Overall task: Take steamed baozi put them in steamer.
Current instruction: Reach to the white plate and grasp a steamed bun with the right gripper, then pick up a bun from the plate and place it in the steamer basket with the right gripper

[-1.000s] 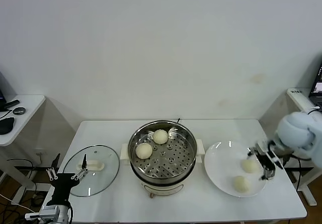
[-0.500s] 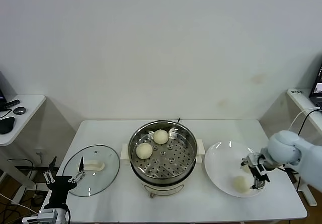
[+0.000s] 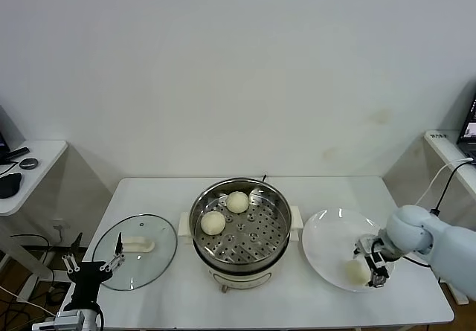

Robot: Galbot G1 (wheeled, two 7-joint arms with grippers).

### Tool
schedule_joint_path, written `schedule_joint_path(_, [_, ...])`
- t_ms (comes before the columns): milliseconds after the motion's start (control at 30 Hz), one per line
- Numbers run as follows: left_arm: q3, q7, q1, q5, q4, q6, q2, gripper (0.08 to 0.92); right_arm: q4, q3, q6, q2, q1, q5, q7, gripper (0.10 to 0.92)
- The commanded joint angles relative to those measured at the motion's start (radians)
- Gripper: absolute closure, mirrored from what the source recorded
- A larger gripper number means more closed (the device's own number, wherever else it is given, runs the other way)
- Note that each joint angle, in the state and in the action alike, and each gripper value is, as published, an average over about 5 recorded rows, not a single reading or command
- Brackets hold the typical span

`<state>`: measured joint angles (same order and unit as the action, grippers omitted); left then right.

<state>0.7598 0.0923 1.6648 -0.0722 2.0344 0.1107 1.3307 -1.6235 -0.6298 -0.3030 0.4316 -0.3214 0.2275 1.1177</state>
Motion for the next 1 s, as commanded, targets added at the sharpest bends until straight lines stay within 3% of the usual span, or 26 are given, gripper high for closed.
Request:
schedule_joint_path(33, [0.000, 0.001, 0.001, 0.001, 0.000, 0.000, 0.000, 0.177, 0.011, 0.022, -0.006, 0.017, -0.035, 0.020, -0.005, 0.323])
schedule_joint_path(500, [0.002, 0.002, 0.002, 0.000, 0.008, 0.002, 0.002, 0.177, 0.005, 0.024, 0.009, 0.003, 0.081, -0.017, 0.033, 0.663])
schedule_joint_path(1000, [0.002, 0.002, -0.016, -0.013, 0.021, 0.000, -0.006, 0.177, -0.022, -0.124, 0.080, 0.097, 0.697, -0.286, 0.158, 0.677])
